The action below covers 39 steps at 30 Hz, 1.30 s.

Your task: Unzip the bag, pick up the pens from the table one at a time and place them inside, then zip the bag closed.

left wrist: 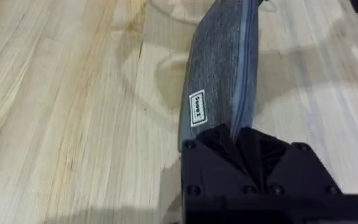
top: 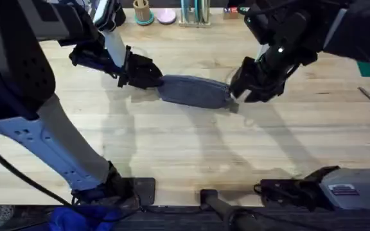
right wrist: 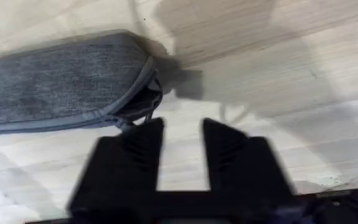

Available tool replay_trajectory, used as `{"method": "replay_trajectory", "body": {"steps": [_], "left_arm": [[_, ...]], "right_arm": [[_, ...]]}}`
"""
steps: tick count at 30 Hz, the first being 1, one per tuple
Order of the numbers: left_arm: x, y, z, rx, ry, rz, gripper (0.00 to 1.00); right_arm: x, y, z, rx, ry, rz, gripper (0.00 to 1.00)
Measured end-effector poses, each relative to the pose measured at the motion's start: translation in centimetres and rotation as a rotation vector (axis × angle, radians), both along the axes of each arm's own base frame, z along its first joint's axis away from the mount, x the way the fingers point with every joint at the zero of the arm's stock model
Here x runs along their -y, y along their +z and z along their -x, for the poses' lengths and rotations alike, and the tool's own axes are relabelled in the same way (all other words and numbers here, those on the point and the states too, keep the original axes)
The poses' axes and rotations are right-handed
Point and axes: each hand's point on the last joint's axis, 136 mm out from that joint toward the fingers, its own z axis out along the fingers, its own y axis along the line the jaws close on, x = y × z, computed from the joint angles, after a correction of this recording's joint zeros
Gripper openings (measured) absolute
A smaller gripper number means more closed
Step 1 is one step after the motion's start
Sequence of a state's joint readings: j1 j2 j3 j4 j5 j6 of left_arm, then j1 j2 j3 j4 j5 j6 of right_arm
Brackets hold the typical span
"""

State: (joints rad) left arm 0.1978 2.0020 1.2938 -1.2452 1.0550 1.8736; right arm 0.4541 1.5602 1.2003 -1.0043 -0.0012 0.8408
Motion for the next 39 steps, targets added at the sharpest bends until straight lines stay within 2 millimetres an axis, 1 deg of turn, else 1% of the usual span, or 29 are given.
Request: {"method": "replay_trajectory", "body": {"steps": [2,4,5,6,7,12,21,29,35,39], "left_arm": [[0.0,0.0,0.0,0.0,0.0,0.0,0.041],[0.0,0.0,0.0,0.0,0.0,0.0,0.041],[0.0,0.0,0.0,0.0,0.0,0.0,0.041],[0.0,0.0,0.0,0.0,0.0,0.0,0.041],[0.0,0.0,0.0,0.0,0.0,0.0,0.041],[0.0,0.0,0.0,0.0,0.0,0.0,0.041],[0.0,0.0,0.0,0.001,0.0,0.0,0.041],[0.0,0.0,-0.1,0.004,0.0,-0.001,0.041],[0.0,0.0,-0.1,0.004,0.0,-0.001,0.041],[0.0,0.0,-0.1,0.004,0.0,-0.001,0.041]], "right_arm": [[0.1,0.2,0.1,0.003,0.016,0.0,0.445],[0.1,0.8,0.3,0.019,0.037,-0.004,0.689],[0.2,1.2,0.3,0.032,0.046,-0.009,0.829],[0.2,1.6,0.3,0.047,0.058,-0.014,0.933],[0.2,2.0,0.3,0.063,0.068,-0.019,0.976],[0.2,3.7,0.4,0.124,0.131,-0.034,0.99],[0.2,4.6,0.8,0.166,0.3,-0.028,0.994],[0.2,4.7,1.3,0.17,0.464,-0.009,0.993],[0.1,4.8,1.0,0.194,0.543,0.0,0.995],[-0.4,4.9,0.9,0.213,0.589,0.003,0.995]]}}
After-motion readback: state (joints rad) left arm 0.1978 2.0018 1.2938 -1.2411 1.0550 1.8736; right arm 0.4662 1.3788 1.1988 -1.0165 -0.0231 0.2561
